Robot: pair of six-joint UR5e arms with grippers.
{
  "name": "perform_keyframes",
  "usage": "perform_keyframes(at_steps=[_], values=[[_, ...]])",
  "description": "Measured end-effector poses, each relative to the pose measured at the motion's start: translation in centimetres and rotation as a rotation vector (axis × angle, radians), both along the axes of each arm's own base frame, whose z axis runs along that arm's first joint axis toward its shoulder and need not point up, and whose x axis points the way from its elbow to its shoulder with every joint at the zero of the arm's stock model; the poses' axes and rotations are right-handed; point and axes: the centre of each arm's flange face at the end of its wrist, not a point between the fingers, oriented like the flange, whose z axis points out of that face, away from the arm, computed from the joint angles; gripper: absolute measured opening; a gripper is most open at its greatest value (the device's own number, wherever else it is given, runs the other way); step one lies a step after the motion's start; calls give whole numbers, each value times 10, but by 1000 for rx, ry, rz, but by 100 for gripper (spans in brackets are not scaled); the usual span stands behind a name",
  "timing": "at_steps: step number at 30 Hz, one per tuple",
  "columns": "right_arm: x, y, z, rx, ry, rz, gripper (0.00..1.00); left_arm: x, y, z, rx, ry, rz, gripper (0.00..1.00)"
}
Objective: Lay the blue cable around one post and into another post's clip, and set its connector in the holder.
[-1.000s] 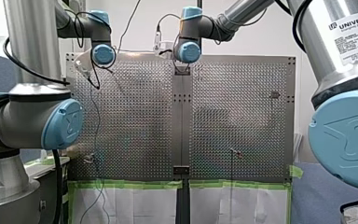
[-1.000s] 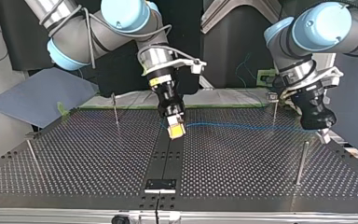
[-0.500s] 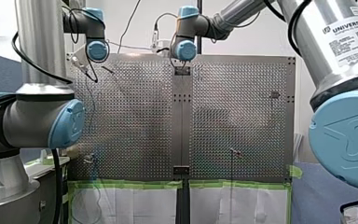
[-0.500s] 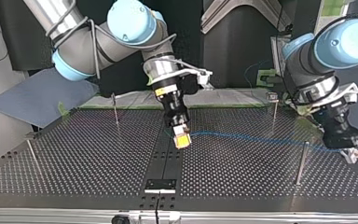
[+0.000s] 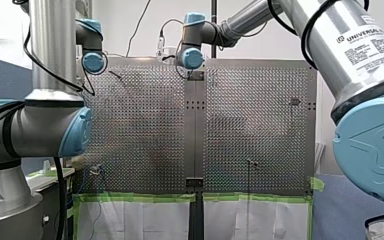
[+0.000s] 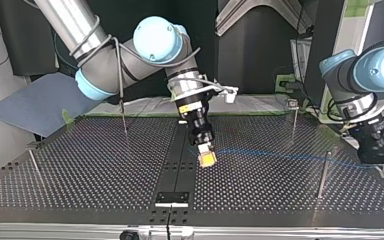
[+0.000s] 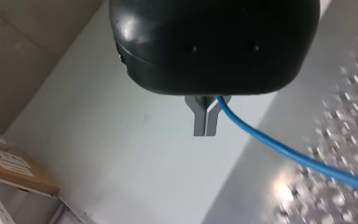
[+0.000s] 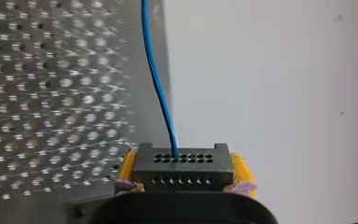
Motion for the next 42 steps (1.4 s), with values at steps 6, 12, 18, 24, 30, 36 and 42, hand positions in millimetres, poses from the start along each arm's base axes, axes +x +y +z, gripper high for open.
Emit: perform_keyframes(at_steps=[6,12,18,24,30,36,42], values=[[5,-11,10,-14,-27,-17,2,17,19,-11,11,21,-11,0],[13,-20,7,-10,-29,-23,2,30,23,-22,20,45,-48,0],[20,-29,-2,-2,-24,-28,2,42,24,-35,28,59,-92,0],[25,-35,-18,12,-8,-30,2,49,27,-41,28,57,-120,0],[27,-39,-21,18,-20,-30,2,53,26,-35,30,29,-147,0],[23,-48,-17,28,-45,-33,2,61,21,-39,33,41,-172,0],[19,-59,-23,38,-43,-47,2,69,23,-54,26,69,-176,0]])
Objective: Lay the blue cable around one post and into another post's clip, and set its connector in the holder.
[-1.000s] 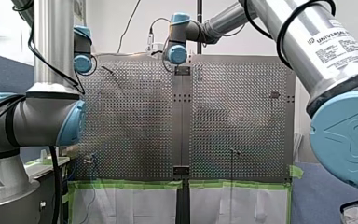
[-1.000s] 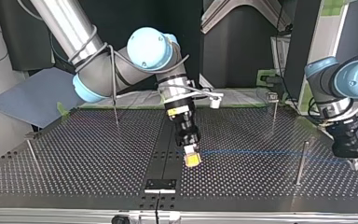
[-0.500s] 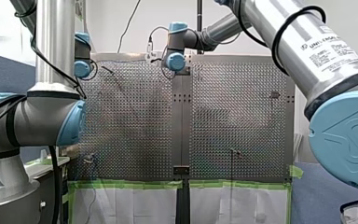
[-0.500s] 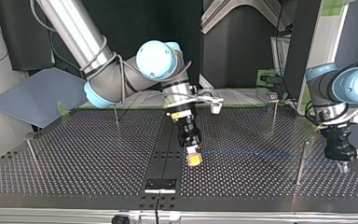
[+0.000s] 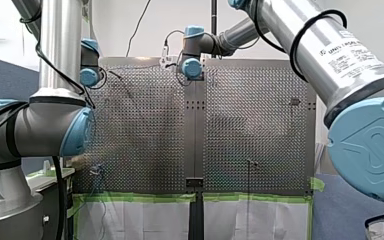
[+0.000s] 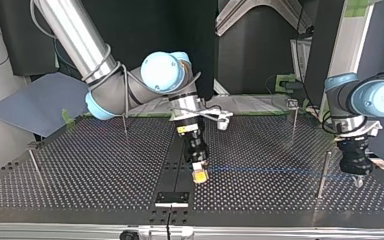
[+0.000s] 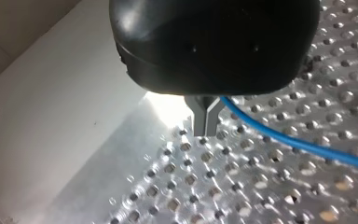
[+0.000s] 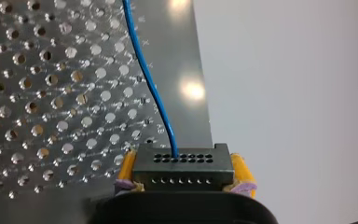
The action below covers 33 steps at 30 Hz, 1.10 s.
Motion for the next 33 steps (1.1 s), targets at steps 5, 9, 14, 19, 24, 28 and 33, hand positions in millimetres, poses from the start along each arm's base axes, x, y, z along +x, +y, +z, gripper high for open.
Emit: perform_keyframes(at_steps=[5,9,14,19,24,28,33], values=[[-6,-10,-2,4,2,-13,2,7,0,-13,-5,21,-23,0],[-10,-16,-4,9,7,-22,2,9,-2,-18,-5,30,-40,0],[-14,-23,-11,28,25,-31,2,10,-4,-20,-4,34,-52,0],[-16,-26,-19,49,44,-36,2,12,-6,-24,-8,41,-60,0],[-18,-28,-28,72,66,-44,2,12,-8,-25,-9,44,-65,0],[-20,-30,-36,96,90,-48,2,11,-10,-27,-11,49,-67,0],[-22,-33,-54,133,133,-59,2,9,-11,-33,-12,59,-66,0]])
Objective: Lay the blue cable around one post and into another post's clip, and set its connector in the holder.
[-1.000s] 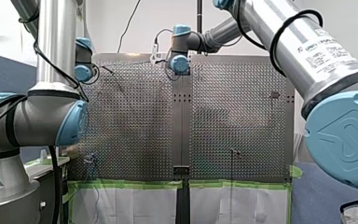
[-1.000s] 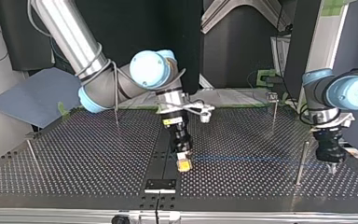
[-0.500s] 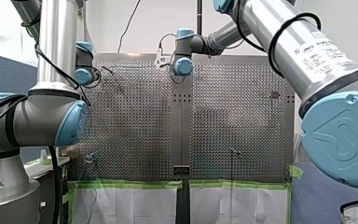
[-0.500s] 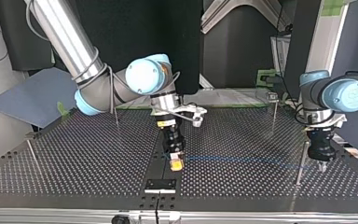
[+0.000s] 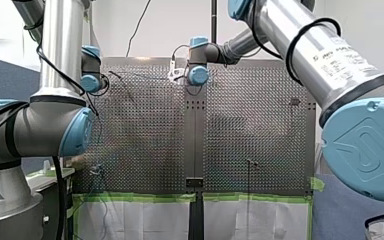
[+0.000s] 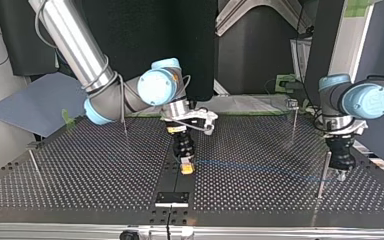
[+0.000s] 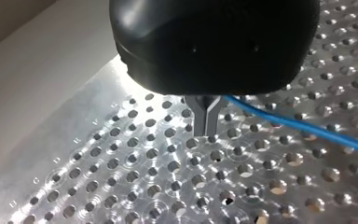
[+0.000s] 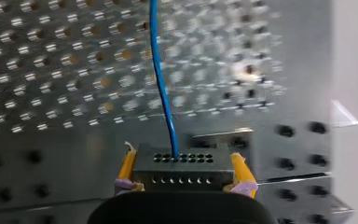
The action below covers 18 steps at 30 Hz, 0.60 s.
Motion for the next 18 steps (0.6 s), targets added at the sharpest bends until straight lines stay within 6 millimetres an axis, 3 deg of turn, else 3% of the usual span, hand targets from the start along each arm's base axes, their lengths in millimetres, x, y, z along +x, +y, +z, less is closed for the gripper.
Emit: perform_keyframes(at_steps=[9,18], values=[[-8,-3,-32,56,53,-42,2,-2,-2,-7,-5,11,-2,0],[-19,-10,-63,74,44,-70,2,1,-12,-36,-12,63,-18,0]])
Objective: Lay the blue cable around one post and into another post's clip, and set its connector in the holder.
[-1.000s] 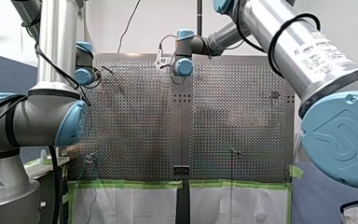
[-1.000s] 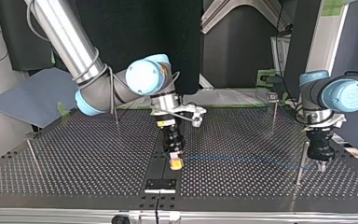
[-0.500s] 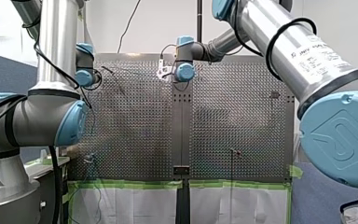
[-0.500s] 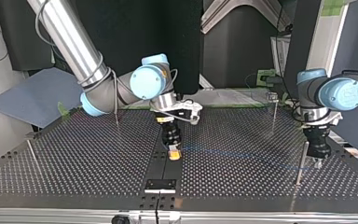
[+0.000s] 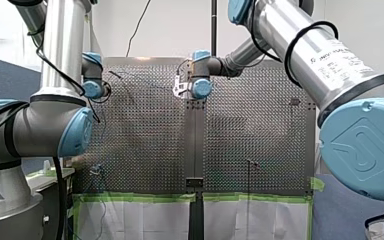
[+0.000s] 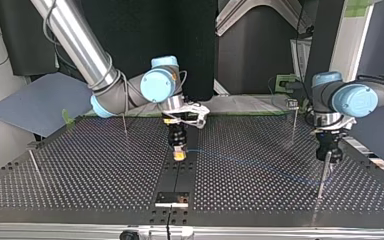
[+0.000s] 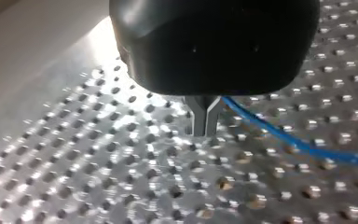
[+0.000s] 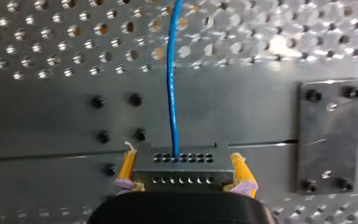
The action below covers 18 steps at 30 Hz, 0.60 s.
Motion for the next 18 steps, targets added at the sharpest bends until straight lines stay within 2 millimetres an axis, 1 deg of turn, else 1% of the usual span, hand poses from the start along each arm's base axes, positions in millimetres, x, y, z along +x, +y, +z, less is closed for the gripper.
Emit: perform_keyframes(at_steps=[5,10,11,12,13,14,16,17,18], values=[[-5,2,-19,17,14,-3,2,-3,-3,-9,-5,14,8,0],[-12,1,-36,31,19,-11,2,-5,-6,-12,-2,13,5,0],[-14,1,-40,32,19,-13,2,-5,-7,-12,-1,12,0,4],[-15,0,-43,33,20,-15,2,-4,-8,-12,0,10,-5,4],[-16,0,-46,34,21,-17,2,-4,-9,-11,2,8,-11,7],[-18,0,-50,37,23,-19,2,-4,-10,-11,4,3,-21,17],[-21,0,-56,42,28,-21,2,-3,-13,-11,8,-6,-37,17],[-23,1,-60,46,31,-23,2,-3,-14,-11,9,-9,-42,48],[-25,1,-64,50,34,-24,2,-3,-14,-11,10,-11,-46,48]])
